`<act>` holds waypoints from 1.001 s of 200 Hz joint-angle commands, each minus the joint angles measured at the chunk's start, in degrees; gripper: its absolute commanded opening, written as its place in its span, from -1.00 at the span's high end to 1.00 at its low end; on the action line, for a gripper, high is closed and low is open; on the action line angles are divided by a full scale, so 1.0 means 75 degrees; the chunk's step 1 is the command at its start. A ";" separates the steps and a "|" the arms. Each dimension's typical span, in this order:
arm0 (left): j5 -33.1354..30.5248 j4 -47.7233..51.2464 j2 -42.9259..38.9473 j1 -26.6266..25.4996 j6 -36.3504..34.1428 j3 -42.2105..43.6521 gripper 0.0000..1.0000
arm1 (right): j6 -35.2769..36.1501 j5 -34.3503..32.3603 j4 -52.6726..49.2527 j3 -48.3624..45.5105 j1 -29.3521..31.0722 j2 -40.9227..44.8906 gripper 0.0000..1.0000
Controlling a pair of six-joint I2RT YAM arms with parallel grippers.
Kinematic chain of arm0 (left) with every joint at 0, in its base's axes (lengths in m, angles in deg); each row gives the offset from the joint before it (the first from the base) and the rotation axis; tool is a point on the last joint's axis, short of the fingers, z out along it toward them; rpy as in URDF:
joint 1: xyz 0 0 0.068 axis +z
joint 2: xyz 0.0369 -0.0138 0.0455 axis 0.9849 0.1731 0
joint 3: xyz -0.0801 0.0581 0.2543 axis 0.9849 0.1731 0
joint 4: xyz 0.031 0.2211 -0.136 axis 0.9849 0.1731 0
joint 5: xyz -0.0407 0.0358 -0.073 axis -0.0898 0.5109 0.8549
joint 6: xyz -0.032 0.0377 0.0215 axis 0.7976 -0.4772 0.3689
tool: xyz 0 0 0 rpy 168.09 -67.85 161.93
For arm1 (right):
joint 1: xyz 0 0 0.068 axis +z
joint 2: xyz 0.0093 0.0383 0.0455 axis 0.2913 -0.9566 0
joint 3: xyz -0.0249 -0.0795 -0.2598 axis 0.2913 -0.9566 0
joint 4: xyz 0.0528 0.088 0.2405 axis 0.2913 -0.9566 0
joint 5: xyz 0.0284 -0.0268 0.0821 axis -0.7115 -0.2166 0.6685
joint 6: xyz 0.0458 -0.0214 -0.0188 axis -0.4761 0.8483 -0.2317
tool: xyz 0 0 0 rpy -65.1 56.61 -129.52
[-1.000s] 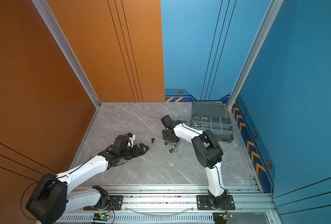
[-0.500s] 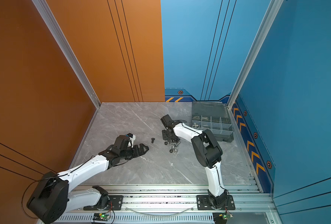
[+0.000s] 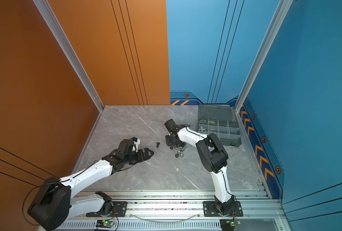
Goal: Sort the screws and nuts into containers
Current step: 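Lower the right gripper and close it on a silver wing nut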
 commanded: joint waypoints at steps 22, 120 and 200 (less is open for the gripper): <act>-0.0005 -0.0069 -0.0030 0.0014 -0.0015 0.0081 -0.95 | 0.0088 0.0238 -0.0204 -0.0210 -0.0066 0.0034 0.06; -0.0024 -0.0072 -0.0028 0.0015 0.0013 0.0081 -0.95 | 0.0745 0.1221 -0.0051 -0.0472 -0.0321 0.0315 -0.02; -0.0052 -0.0021 -0.0099 0.0012 0.0003 0.0093 -0.95 | 0.0655 0.1911 0.0490 -0.0946 -0.0589 0.0508 -0.05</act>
